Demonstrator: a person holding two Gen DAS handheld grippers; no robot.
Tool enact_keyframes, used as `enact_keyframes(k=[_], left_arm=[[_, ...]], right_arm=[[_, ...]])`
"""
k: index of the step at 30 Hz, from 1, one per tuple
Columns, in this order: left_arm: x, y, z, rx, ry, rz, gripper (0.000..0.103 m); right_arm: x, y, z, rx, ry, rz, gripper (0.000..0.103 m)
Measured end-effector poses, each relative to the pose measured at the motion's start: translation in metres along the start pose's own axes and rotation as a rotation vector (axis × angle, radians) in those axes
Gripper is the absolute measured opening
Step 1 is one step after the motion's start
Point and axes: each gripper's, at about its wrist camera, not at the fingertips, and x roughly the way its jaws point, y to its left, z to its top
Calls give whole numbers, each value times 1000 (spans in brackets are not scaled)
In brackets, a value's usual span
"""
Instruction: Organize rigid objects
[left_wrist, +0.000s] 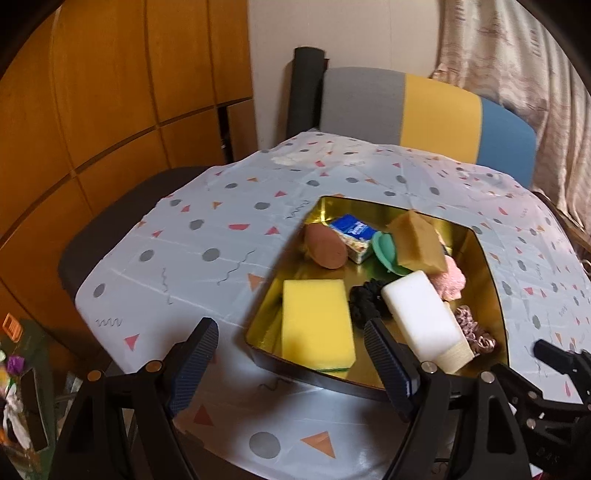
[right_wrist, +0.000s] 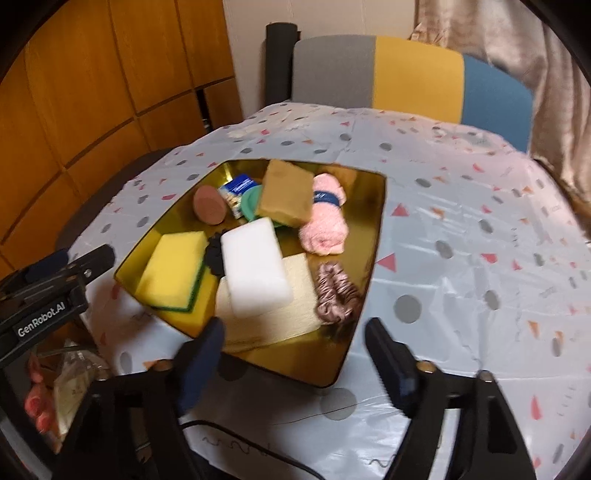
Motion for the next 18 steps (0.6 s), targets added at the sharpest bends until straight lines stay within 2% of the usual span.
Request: enact_keyframes(k=[1,4,10,15,18], left_arm=[[0,2,0,-10,2,4,83],[-1,8,0,-39,19,17,83],[-1,12,1,-51,42,32,80],[0,12,3,-41,76,32,80],[1,12,4,-31,98,47,80]], right_arm=[[-2,0,2,6,-5,-10,93],[-6,1,7,32,-17,-38,102],[-9,14,11,19,-30,-91,103],[-9,21,16,27,-41,-207,103],[-10,17,20,61,-37,-248,103]])
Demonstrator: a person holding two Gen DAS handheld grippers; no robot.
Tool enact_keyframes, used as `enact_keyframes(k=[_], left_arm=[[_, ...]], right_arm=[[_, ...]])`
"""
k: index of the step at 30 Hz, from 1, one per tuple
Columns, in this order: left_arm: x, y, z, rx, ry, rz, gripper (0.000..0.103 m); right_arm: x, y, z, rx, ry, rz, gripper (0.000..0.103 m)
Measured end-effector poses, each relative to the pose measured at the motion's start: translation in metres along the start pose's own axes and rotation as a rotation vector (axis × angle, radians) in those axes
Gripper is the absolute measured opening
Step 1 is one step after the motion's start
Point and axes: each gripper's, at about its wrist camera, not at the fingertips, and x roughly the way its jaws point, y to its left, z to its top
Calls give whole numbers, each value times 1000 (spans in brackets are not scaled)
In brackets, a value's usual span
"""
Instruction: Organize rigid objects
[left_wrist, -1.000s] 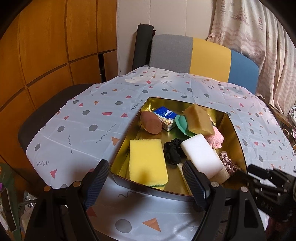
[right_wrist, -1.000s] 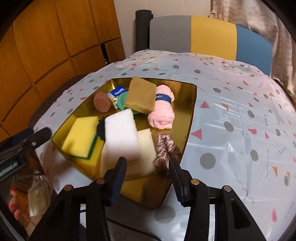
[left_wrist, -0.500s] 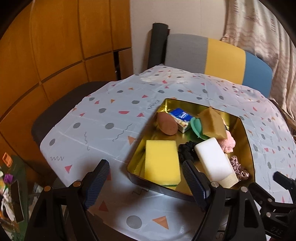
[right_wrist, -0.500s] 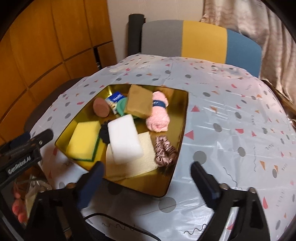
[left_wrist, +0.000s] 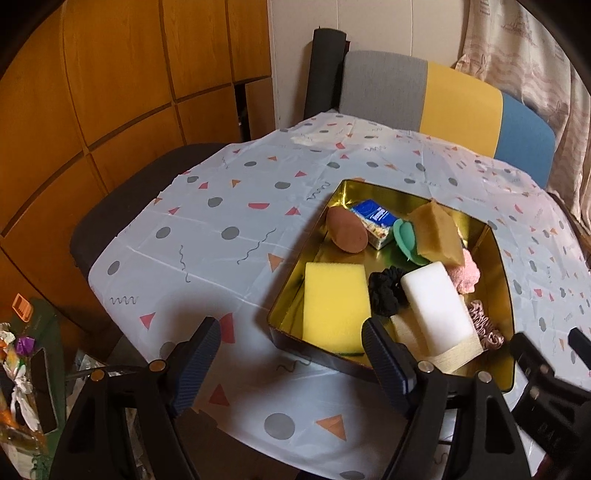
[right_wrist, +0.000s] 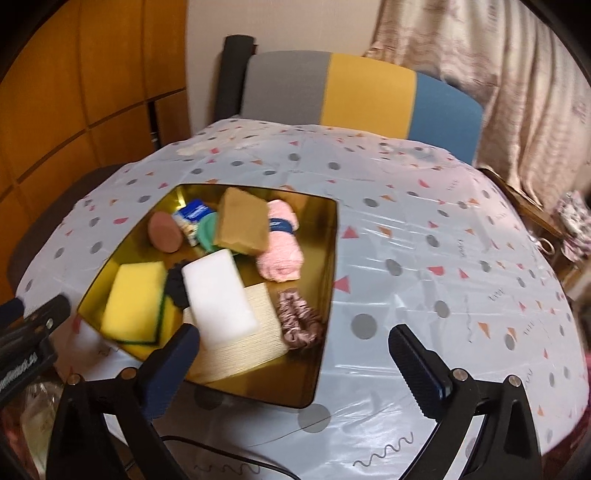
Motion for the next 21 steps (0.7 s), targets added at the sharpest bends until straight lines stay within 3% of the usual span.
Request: enact_keyframes(k=[9,17,21], left_arm=[[-7,-7,2,32,21,-25,75],[-11,-15,1,85,-10,24,75],[-11,-15,0,83,-8,14,75]], right_arm=[[-3,-1,7,58,9,-34,103],[-3,1,8,50,16,-59,103],[-4,1,8,52,13,-62,103]])
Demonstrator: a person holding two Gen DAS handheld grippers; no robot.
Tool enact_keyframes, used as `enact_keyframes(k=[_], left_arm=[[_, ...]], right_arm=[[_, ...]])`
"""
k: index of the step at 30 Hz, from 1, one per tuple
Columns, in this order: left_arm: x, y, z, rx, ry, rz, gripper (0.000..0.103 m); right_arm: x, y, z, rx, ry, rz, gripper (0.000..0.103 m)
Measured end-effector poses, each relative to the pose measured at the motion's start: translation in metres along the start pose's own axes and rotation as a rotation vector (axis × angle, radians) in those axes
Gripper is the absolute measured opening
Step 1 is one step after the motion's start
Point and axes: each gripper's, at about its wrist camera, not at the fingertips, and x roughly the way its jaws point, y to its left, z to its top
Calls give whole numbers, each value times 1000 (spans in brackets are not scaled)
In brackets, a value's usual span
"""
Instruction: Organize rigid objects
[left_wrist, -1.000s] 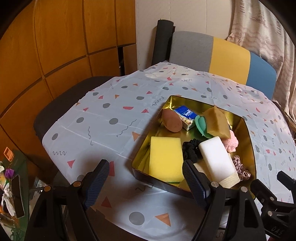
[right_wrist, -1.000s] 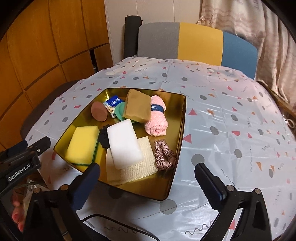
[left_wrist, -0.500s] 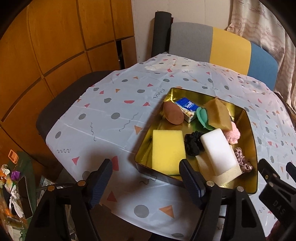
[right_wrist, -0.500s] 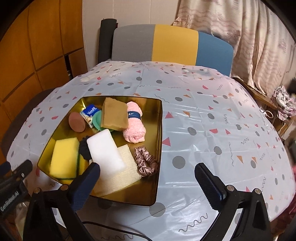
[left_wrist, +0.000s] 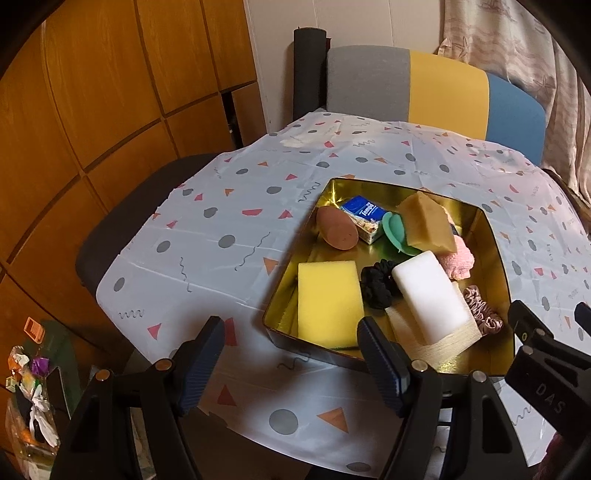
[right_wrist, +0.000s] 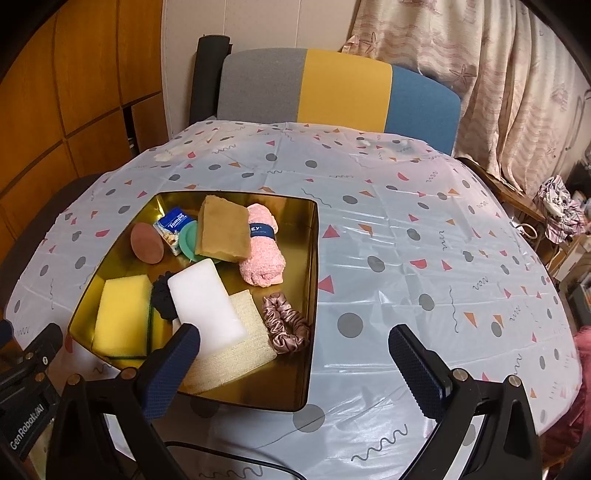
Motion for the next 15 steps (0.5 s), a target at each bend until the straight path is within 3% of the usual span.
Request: enact_keyframes(k=[15], left_arm=[[-1,-5,-1,6,-4,1,75]], right_arm=[[4,-1,-1,12,16,3,103]])
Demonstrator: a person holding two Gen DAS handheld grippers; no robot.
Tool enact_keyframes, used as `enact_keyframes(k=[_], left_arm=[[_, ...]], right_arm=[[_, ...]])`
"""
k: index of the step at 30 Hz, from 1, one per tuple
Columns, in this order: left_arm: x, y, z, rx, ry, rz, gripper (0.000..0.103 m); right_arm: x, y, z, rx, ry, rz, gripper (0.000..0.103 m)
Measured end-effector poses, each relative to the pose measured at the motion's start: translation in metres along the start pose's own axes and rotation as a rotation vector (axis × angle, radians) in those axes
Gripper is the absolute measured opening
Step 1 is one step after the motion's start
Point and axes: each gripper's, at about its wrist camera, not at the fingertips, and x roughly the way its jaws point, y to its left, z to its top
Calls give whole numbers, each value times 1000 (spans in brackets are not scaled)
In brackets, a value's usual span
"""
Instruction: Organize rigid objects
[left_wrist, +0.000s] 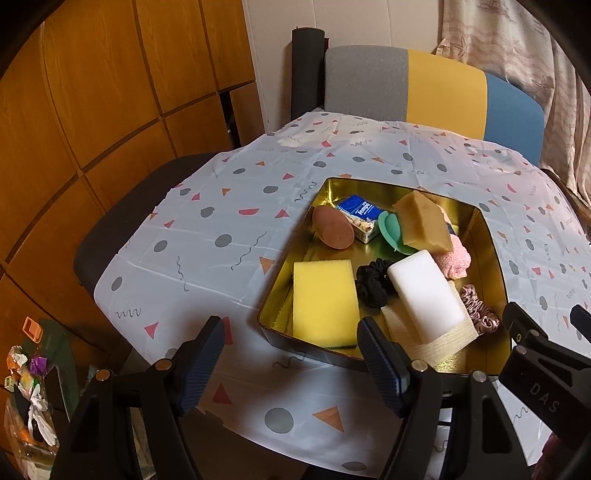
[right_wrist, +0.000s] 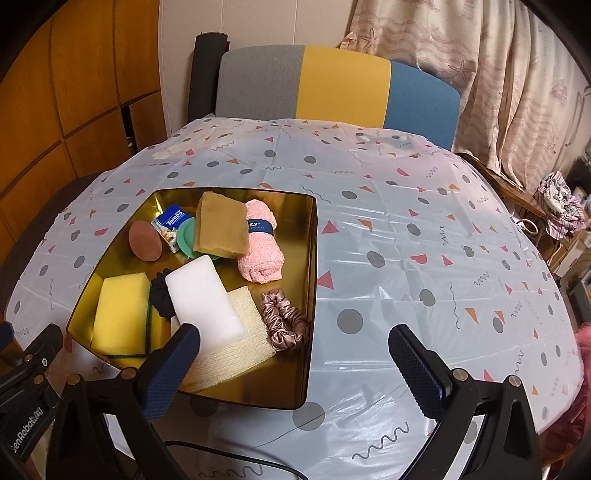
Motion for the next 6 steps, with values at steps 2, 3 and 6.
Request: enact_keyframes(k=[2,3,6], left_arm=[[-2,-1,-1,5,-10,7,75],[-3,-2,-1,7,-19,12,75],[-3,-3,-1,14,-23,9,75]], right_arm=[[1,0,-1,2,6,3,103],[2,0,-1,4,8,2,103],[3,-2,-2,11,13,6,103]])
